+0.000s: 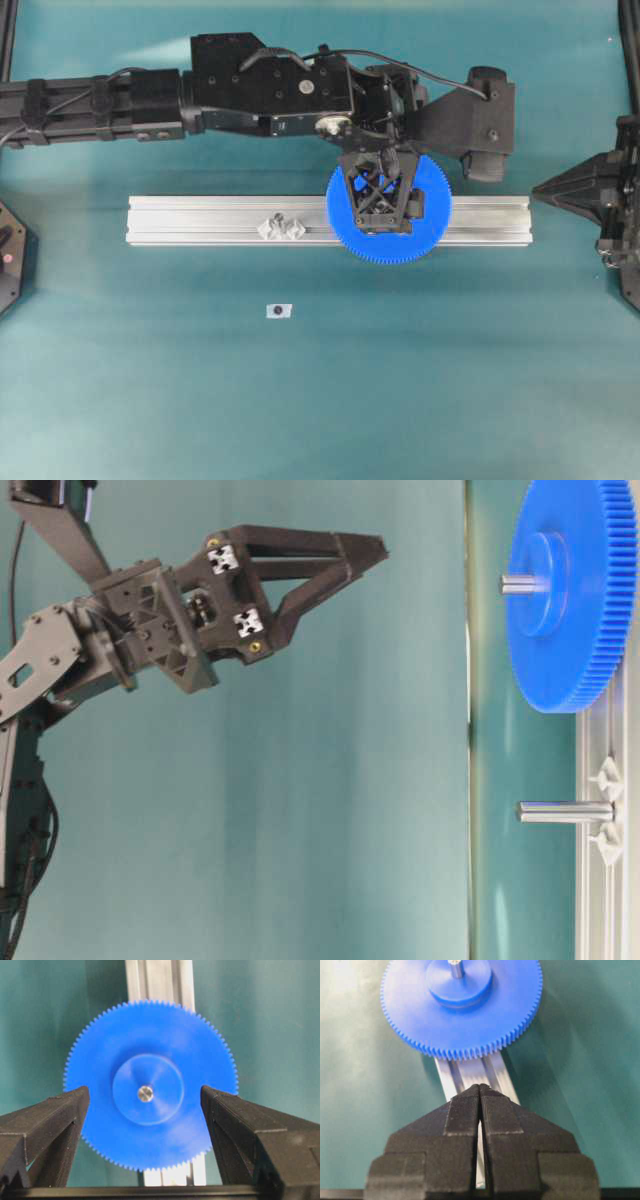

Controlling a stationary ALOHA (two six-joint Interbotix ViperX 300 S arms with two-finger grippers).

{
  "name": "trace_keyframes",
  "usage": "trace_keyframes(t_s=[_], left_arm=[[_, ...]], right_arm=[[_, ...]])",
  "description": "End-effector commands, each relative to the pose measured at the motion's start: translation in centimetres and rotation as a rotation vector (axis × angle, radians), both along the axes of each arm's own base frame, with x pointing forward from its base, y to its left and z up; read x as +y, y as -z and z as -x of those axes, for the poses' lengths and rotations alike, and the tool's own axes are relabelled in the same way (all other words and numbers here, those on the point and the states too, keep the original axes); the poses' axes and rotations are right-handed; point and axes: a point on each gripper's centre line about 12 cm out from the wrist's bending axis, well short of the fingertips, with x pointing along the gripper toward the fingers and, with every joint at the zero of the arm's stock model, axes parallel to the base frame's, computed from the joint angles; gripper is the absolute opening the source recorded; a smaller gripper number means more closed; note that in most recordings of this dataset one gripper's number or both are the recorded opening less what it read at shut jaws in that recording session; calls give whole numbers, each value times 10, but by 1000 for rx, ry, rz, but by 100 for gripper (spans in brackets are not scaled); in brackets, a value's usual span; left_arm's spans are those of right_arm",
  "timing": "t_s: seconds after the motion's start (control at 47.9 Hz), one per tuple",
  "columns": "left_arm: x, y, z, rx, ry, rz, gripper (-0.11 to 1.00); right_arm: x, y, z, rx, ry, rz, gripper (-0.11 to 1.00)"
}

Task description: Insert the large gear onto the shaft.

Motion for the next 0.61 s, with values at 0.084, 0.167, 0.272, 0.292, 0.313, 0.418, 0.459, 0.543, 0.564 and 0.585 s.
trace_keyframes(t_s=[0.084, 0.167, 0.272, 0.292, 0.313, 0.418, 0.459, 0.543, 0.564, 0.585], left_arm=[[-2, -30, 8, -50, -20, 5, 85], [-2, -30, 9, -45, -25, 11, 85], [-2, -31, 10, -44, -28, 12, 85], [-2, -32, 10, -45, -28, 12, 85], [-2, -32, 10, -45, -28, 12, 85], [-3, -36, 11, -51, -28, 12, 85], [-4, -38, 11, -56, -26, 12, 85], [-5, -42, 12, -63, -24, 11, 85], [-5, -42, 12, -63, -24, 11, 85], [-6, -44, 13, -68, -25, 13, 85]], right_arm=[[-1, -3, -2, -9, 8, -4, 3], [-1, -3, -2, -9, 10, -6, 3], [-1, -3, -2, -8, 10, -6, 3], [-1, -3, -2, -8, 10, -6, 3], [-1, -3, -2, -9, 9, -4, 3], [-1, -3, -2, -9, 10, -6, 3], [-1, -3, -2, -9, 9, -4, 3], [-1, -3, -2, -8, 10, -6, 3], [-1, -3, -2, -8, 10, -6, 3], [-1, -3, -2, -9, 10, -6, 3]])
